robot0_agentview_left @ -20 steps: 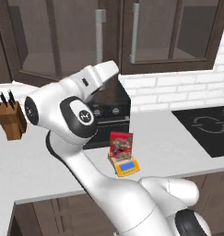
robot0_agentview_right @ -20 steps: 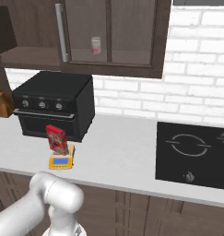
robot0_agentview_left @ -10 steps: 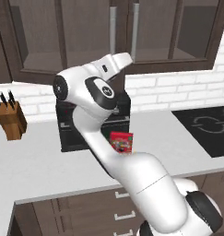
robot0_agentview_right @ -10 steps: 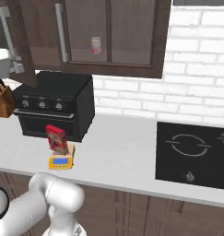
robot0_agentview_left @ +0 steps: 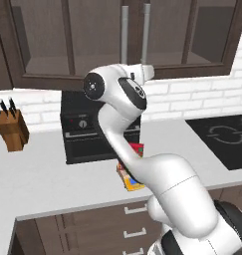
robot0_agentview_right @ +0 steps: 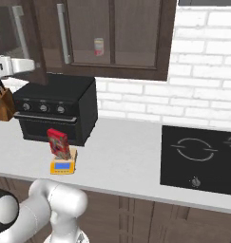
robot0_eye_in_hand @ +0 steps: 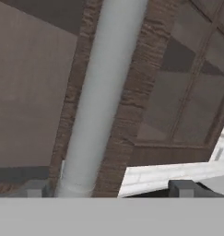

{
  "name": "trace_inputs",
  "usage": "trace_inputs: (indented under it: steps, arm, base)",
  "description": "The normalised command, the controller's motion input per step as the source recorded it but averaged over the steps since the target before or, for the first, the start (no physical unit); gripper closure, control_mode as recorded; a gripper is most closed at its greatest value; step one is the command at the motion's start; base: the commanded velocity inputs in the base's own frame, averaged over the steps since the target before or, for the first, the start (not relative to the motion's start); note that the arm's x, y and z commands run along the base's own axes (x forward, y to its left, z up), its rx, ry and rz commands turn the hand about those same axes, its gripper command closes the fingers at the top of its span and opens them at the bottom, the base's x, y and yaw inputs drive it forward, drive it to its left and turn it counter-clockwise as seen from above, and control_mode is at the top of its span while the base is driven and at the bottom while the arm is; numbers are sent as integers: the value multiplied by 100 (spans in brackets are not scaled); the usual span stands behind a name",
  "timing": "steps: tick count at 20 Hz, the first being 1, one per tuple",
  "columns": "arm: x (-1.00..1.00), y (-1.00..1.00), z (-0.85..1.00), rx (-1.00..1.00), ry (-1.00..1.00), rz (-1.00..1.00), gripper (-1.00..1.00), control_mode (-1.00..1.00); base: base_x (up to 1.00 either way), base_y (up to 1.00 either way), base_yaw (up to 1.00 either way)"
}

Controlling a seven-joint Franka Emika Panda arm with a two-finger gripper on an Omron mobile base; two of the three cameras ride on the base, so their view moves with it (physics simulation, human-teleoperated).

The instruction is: Pick the cereal and place it on the digital scale for weighing, and close the cabinet.

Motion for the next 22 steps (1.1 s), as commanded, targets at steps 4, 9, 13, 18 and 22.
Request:
trace_inputs:
  steps: [4,9,13,18,22]
  arm:
    - [54,-35,-11,24,-10,14,-100,-100]
    - [22,-31,-24,3,-13,19,-100,-100]
    - [49,-12,-33,0,-16,13,-100,-100]
    - [74,0,-22,0,-15,2,-100,-100]
    - [100,0,-18,0,-7,-2,-100,-100]
  base:
    - [0,0,0]
    - [0,0,0]
    - [0,0,0]
    - [0,0,0]
    - [0,0,0]
